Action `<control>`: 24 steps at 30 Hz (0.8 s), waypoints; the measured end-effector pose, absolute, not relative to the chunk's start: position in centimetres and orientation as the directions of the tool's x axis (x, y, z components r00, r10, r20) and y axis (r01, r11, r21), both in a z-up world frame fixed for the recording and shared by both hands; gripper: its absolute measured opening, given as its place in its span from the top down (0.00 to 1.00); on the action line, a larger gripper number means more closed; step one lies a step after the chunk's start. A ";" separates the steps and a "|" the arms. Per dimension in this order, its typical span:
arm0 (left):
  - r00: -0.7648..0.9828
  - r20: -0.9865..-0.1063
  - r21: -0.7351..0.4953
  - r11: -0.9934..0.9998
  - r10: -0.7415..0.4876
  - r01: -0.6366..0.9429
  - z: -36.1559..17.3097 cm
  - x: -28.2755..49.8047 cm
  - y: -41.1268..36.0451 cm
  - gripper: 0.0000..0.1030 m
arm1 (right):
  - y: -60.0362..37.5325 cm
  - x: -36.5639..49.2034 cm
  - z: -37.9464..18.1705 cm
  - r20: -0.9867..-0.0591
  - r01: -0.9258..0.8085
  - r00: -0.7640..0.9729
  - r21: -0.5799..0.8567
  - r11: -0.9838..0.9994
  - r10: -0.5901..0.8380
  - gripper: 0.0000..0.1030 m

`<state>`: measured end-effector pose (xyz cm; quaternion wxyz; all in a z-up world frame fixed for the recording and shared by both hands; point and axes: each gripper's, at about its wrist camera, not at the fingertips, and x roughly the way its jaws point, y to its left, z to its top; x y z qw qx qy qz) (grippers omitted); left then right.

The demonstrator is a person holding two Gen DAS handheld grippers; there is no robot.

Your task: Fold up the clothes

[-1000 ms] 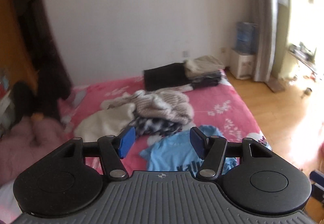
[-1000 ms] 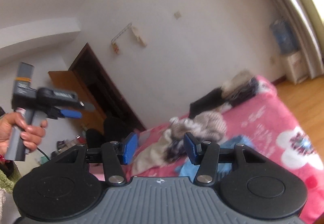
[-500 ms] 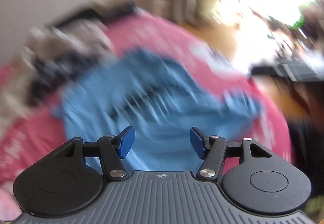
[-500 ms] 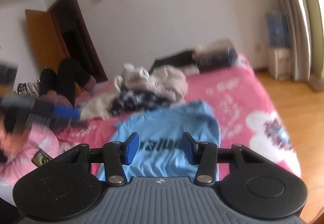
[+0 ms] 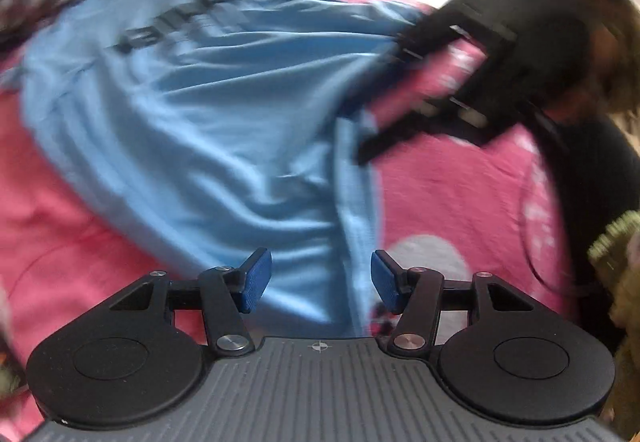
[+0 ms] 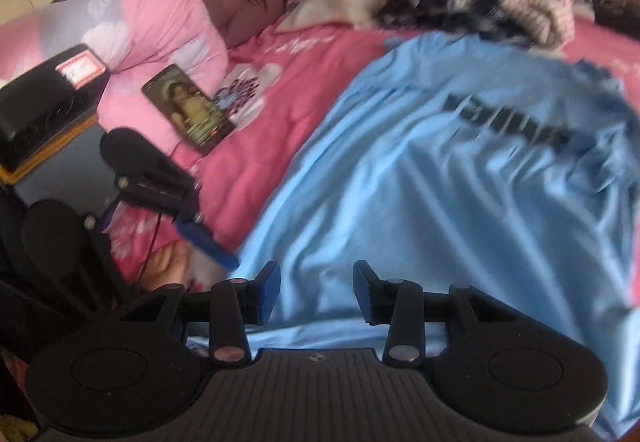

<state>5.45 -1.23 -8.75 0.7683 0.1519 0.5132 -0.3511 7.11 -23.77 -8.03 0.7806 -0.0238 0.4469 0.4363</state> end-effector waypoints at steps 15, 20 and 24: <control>0.651 -0.758 0.303 0.908 0.044 0.291 3.3 -0.6 -5.0 0.45 | -35.6 -5.7 -1.7 -0.451 -0.538 0.477 0.528 0.657 0.754 0.57; 0.728 -0.683 0.329 0.914 0.056 0.238 7.5 -5.7 -7.1 0.42 | -35.5 -7.8 -0.2 -0.396 -0.587 0.445 0.548 0.595 0.803 0.57; 0.703 -0.711 0.295 0.900 -0.016 0.319 5.9 -6.3 -6.4 0.42 | -34.3 -8.5 -1.5 -0.415 -0.571 0.389 0.592 0.569 0.823 0.57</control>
